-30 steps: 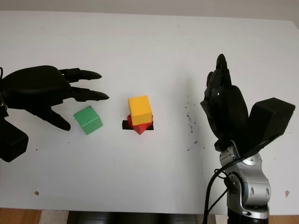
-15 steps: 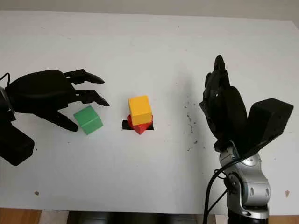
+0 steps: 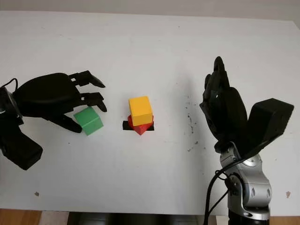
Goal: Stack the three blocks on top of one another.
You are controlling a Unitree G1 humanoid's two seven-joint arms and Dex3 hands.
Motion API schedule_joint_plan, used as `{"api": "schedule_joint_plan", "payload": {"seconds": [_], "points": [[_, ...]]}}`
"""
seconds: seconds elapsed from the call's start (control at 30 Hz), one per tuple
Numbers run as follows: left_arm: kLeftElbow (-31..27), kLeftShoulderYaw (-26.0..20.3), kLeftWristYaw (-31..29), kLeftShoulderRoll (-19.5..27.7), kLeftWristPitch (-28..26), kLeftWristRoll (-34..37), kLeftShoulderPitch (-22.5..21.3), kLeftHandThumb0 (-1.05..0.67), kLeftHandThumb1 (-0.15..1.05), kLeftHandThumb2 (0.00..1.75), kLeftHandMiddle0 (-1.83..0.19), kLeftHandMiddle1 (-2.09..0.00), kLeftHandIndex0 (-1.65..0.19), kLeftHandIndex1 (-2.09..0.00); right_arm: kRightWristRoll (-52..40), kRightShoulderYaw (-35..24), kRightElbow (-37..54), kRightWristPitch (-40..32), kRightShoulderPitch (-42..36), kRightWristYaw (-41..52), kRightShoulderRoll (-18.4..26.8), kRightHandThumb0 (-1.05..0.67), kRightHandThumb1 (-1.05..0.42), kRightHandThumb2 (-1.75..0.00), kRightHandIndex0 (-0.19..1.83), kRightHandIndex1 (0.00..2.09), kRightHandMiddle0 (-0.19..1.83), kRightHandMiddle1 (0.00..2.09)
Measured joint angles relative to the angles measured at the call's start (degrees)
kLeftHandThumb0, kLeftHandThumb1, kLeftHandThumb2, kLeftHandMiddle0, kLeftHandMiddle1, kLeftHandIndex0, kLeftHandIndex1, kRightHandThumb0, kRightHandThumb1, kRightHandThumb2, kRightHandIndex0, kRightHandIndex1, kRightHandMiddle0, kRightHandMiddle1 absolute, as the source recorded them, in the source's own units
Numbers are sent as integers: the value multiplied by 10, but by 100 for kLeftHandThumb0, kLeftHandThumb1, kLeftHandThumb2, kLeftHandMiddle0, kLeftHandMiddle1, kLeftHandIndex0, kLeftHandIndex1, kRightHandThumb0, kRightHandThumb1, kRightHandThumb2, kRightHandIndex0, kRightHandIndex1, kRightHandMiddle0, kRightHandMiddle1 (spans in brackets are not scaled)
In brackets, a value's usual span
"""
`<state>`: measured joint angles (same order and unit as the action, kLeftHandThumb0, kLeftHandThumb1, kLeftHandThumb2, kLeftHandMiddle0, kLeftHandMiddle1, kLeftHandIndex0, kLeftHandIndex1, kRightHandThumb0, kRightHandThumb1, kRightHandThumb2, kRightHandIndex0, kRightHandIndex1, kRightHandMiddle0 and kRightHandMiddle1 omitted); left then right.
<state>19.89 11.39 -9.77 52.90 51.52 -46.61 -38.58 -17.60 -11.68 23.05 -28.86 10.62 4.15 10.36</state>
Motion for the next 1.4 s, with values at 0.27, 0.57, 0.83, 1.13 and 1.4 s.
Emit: {"api": "schedule_joint_plan", "payload": {"seconds": [0.27,0.57,0.83,1.13,1.4], "points": [[0,7,52,0,-2,-30,2,-50,98,6,19,-102,-31,-144,-5,-3,0,0,-1,0,0,-79,-105,-78,-19,0,-19,0],[-7,9,87,1,-22,-55,6,-48,100,6,1,-8,-28,-150,-5,-4,0,0,-1,0,0,-78,-105,-79,-19,0,-19,0],[0,7,70,1,-28,4,7,-46,103,5,-2,-6,-24,-148,-5,-3,0,0,-1,-1,0,-78,-105,-79,-19,0,-19,0],[56,-28,-6,-21,-24,235,-12,-45,98,5,-8,-6,-43,-114,-3,0,-5,0,5,0,0,-78,-105,-80,-19,0,-19,0],[84,-62,-153,-99,-149,464,-42,-49,97,5,-14,-6,-57,-95,1,3,-7,5,5,6,0,-77,-105,-79,-19,0,-19,0]]}}
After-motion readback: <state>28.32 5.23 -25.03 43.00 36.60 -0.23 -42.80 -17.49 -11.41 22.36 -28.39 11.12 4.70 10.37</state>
